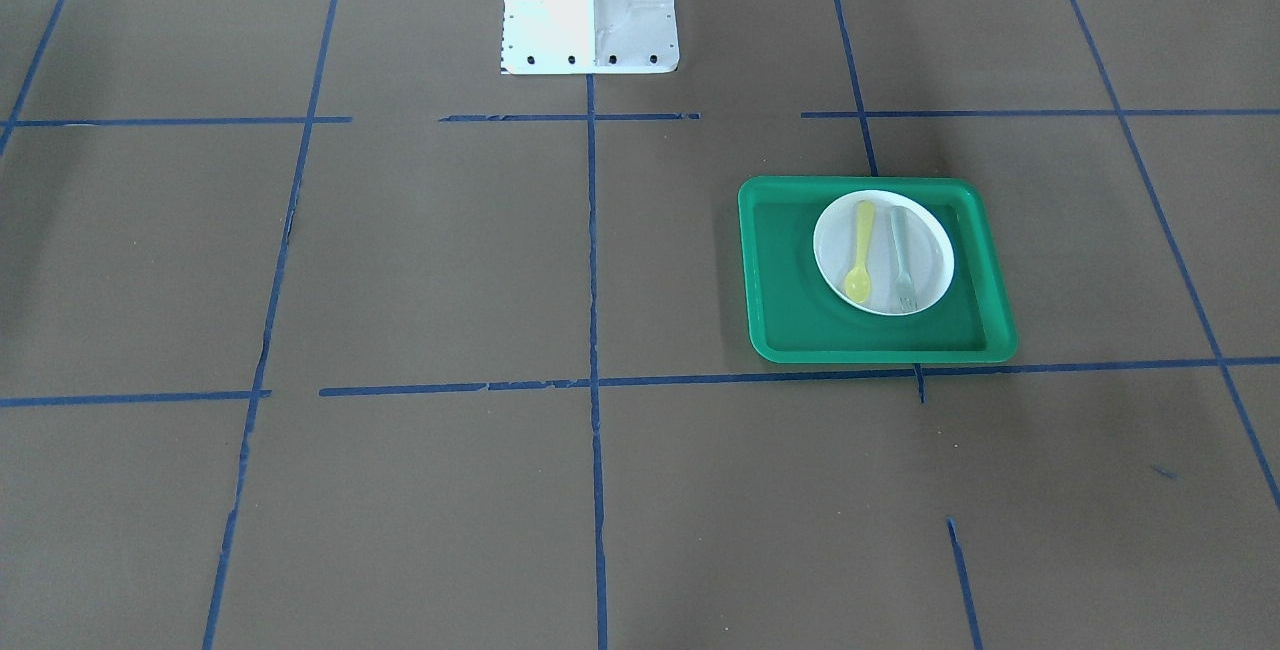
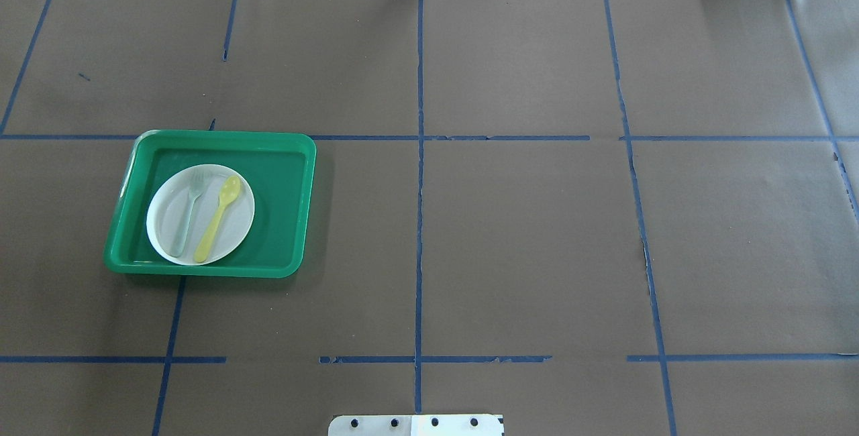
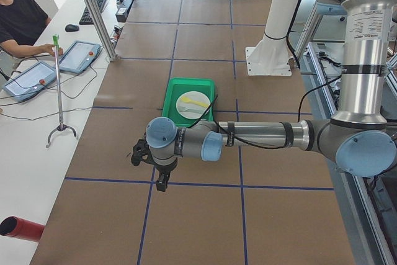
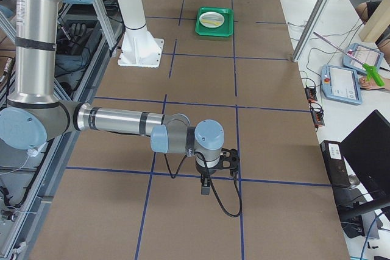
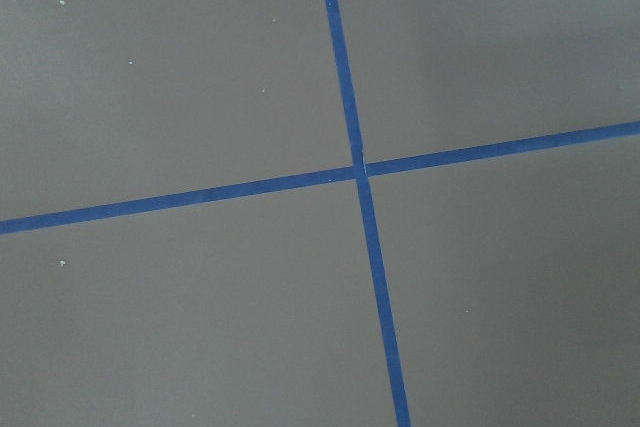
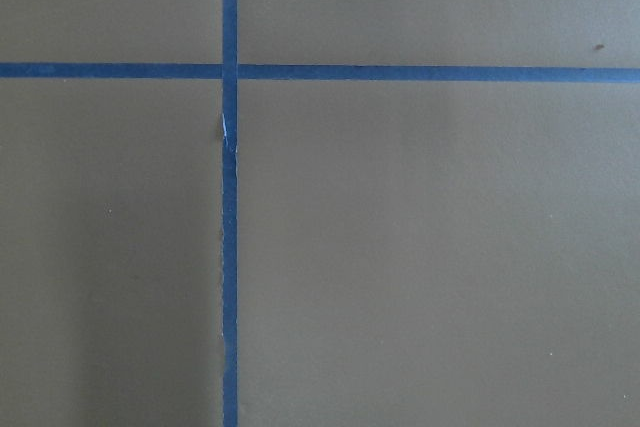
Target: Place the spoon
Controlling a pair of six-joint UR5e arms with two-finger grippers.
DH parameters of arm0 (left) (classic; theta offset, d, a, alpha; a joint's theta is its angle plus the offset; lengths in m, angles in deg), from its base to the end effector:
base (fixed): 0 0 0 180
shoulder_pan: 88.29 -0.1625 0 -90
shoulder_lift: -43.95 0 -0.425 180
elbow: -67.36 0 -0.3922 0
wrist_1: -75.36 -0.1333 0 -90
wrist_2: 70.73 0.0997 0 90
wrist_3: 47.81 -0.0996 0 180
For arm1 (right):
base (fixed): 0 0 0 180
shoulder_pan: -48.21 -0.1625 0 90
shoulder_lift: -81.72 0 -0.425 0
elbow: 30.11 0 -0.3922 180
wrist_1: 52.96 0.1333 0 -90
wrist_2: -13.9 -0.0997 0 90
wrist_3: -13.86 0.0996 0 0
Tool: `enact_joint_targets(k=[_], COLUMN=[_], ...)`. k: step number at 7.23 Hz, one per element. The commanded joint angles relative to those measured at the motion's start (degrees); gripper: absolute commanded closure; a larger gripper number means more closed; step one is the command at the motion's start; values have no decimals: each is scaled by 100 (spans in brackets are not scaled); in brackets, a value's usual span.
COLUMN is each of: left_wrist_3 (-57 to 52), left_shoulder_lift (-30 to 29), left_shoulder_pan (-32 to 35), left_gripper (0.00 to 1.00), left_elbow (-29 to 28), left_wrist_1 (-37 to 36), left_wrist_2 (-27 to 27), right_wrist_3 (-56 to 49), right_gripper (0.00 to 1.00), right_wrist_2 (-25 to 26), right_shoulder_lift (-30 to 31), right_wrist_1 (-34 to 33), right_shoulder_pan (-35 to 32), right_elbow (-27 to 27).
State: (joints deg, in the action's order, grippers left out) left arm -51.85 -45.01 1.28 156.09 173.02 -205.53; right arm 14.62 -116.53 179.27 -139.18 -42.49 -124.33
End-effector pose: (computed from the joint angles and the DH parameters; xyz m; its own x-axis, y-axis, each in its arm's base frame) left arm -0.0594 -0.4905 0.6643 0.7068 0.1410 -0.6933 -0.0574 0.9881 0.1424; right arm 0.0740 -0.4351 0.6816 0.7610 0.0175 0.6485 -0.0223 0.9998 -0.0007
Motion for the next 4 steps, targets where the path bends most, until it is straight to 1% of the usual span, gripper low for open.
enact_joint_targets(k=[1,3,4], left_wrist_3=[-18,-18,69], left_shoulder_lift=[10,-8,-8], left_shoulder_pan=[-1,-1,-18], left_gripper=[0,0,0], left_elbow=[-76,-41,351], left_wrist_1=[-19,-45,-63], left_wrist_2=[15,-29,-3], right_wrist_3=[-6,3,3], right_gripper=[0,0,0], right_wrist_2=[0,0,0], right_shoulder_lift=[0,0,0], right_wrist_1=[0,0,0], right_shoulder_pan=[0,0,0], right_elbow=[0,0,0])
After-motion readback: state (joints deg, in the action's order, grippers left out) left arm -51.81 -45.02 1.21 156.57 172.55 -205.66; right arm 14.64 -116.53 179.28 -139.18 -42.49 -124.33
